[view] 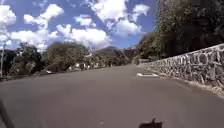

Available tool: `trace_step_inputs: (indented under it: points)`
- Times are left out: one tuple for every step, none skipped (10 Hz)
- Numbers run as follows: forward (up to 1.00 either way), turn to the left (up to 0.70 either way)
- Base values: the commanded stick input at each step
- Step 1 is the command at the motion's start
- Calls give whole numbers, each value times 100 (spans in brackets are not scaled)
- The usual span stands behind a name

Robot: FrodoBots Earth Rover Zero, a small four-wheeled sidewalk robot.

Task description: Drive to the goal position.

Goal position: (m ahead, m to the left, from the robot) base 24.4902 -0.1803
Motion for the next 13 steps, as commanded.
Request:
trace_step_inputs:
  points:
    - [50, -50]
    - [50, -50]
    - [50, -26]
    - [50, 0]
    - [50, 0]
    - [50, 0]
    - [50, 0]
    - [50, 0]
    - [50, 0]
    - [50, 0]
    - [50, 0]
    - [50, 0]
    - [50, 0]
